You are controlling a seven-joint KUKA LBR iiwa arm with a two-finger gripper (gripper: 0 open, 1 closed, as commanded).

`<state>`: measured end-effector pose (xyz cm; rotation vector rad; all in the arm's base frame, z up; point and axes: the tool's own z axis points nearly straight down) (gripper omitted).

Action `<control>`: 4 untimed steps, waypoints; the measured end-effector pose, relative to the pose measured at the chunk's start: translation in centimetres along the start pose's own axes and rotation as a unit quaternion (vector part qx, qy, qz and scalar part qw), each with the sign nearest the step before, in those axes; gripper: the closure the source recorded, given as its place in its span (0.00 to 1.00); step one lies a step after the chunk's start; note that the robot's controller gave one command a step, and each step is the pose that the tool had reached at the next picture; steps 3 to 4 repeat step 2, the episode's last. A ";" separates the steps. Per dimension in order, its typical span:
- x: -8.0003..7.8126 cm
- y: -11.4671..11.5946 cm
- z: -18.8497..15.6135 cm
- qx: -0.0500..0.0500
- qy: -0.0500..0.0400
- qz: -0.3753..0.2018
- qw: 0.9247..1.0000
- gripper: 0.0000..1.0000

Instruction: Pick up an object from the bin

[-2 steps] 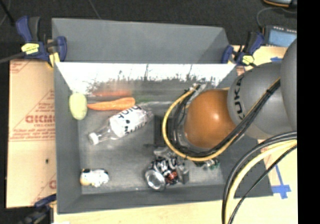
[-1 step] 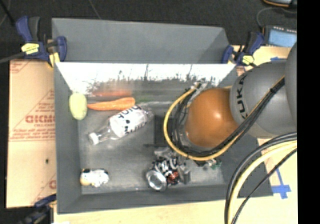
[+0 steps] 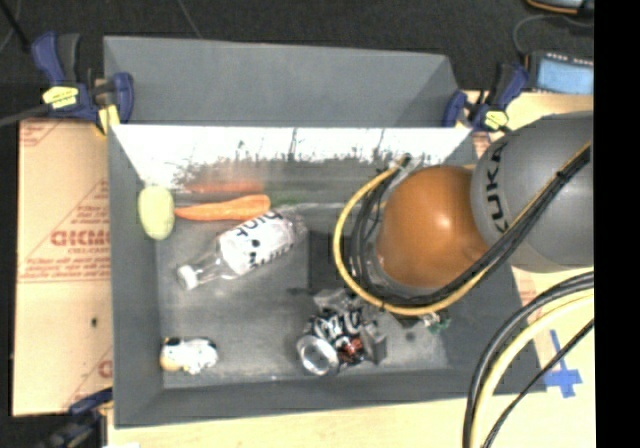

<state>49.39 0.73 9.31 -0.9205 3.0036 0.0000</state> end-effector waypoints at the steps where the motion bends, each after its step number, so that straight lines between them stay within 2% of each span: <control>1: -0.1 -0.1 -2.1 0.002 -0.002 0.001 1.000 1.00; 2: -0.2 -0.1 -3.6 0.002 -0.003 0.002 1.000 1.00; 4: -0.2 -0.1 -3.6 0.002 -0.003 0.002 1.000 1.00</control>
Offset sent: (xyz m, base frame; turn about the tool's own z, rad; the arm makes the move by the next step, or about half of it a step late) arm 0.0000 0.0001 0.0181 0.0000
